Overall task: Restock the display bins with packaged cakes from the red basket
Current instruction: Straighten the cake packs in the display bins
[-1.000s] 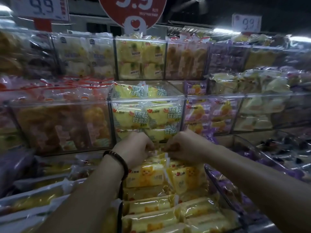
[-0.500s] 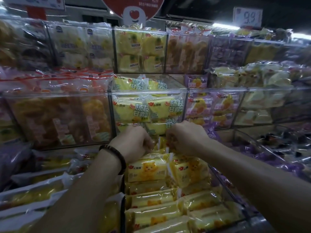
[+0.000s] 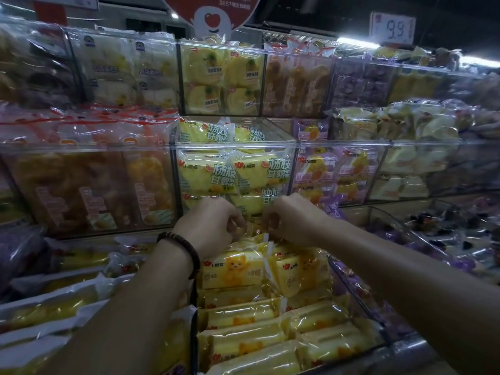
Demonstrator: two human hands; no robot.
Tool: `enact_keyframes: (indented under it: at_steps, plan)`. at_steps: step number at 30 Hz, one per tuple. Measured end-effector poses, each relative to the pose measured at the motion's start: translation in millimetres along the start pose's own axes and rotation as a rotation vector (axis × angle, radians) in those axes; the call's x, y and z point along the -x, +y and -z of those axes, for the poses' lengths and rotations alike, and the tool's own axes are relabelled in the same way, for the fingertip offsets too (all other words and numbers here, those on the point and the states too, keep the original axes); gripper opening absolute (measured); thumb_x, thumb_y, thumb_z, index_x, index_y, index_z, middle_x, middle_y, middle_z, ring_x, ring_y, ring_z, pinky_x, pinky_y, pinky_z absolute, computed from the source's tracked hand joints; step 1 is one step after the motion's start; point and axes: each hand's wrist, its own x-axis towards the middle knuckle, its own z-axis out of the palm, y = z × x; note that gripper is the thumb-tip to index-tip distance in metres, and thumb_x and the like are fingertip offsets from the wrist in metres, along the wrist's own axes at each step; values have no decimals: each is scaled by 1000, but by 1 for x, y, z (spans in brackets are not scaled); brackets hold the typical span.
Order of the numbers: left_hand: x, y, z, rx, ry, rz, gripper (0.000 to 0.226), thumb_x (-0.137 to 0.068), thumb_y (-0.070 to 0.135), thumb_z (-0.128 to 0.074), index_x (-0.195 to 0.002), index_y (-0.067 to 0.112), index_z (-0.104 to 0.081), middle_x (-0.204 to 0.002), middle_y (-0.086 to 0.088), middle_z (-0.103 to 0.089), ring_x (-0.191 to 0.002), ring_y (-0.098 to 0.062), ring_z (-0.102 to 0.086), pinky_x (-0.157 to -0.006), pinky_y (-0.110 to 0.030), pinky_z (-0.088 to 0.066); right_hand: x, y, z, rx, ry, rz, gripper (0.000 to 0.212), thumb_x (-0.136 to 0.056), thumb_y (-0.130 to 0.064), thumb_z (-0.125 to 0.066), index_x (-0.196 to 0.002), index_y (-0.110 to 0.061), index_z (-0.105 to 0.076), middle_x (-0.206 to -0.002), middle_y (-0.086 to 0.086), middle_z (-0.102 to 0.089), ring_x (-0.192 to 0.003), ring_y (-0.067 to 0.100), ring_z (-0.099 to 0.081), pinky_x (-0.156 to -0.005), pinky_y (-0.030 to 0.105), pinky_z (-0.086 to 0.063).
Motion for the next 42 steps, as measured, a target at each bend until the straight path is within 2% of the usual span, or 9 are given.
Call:
enact_keyframes:
  at_steps: [3,6,11,17,23,25,32,37,42]
  plan:
    - [5,6,5,45,49,-53,16,-91,21,-78,-99,35,-78,-93,18,-68,-86,-3,-66,-76,-31,-64,9,7,20,-61,-51,38,24,-83,-29,-85,-100,-30,-68,-94,-9,-65,-83,11,-63,-70,29,-58]
    - [8,14,9,101,10,-105,5,-90,36,-79,-94,33,-80,-89,19,-70,-84,1,-66,-74,-27,-64,18,11,36,-92,-130,118,15,-83,-23,-83,-96,-27,-75,-90,-13,-70,-82,2,-66,-73,27,-61]
    - [10,15,6,85,-90,-117,19,-88,45,-79,-103,33,-81,-93,20,-73,-87,3,-66,-78,-25,-63,23,6,44,-102,-349,179,26,-91,-25,-78,-116,-29,-77,-99,-21,-72,-92,-4,-69,-79,18,-58]
    - [7,13,6,75,-147,-115,20,-89,43,-79,-105,32,-81,-94,19,-70,-90,0,-64,-77,-21,-57,21,9,45,-89,-490,149,29,-94,-32,-74,-122,-37,-73,-110,-19,-74,-103,0,-70,-94,34,-60]
    - [5,10,8,31,-128,-82,4,-86,31,-85,-89,29,-83,-86,18,-73,-82,0,-66,-66,-16,-55,21,6,33,17,-272,135,20,-90,-38,-81,-109,-34,-75,-83,-6,-68,-75,17,-64,-69,39,-56]
    - [5,8,12,38,-135,-71,5,-83,31,-87,-84,28,-82,-84,17,-73,-80,1,-67,-63,-14,-52,20,2,32,78,-221,102,27,-91,-37,-80,-116,-28,-75,-90,-12,-68,-81,12,-65,-73,35,-59]
    - [7,9,15,25,-182,-68,6,-86,26,-85,-92,26,-83,-90,19,-73,-86,1,-66,-66,-12,-49,17,-22,29,327,-137,-9,34,-95,-36,-75,-128,-30,-67,-107,-2,-66,-94,23,-65,-79,42,-61]
    - [8,12,9,5,-141,-78,2,-88,28,-83,-90,30,-83,-91,19,-74,-87,-2,-66,-74,-20,-55,16,-25,19,293,-116,-25,43,-92,-31,-79,-133,-31,-67,-125,0,-62,-109,25,-65,-88,43,-60]
    - [10,13,7,-14,-145,-117,5,-91,28,-79,-91,32,-82,-88,21,-73,-86,0,-66,-71,-18,-54,15,-18,3,200,-47,5,32,-91,-14,-77,-120,-29,-76,-112,-1,-69,-97,22,-69,-80,40,-63]
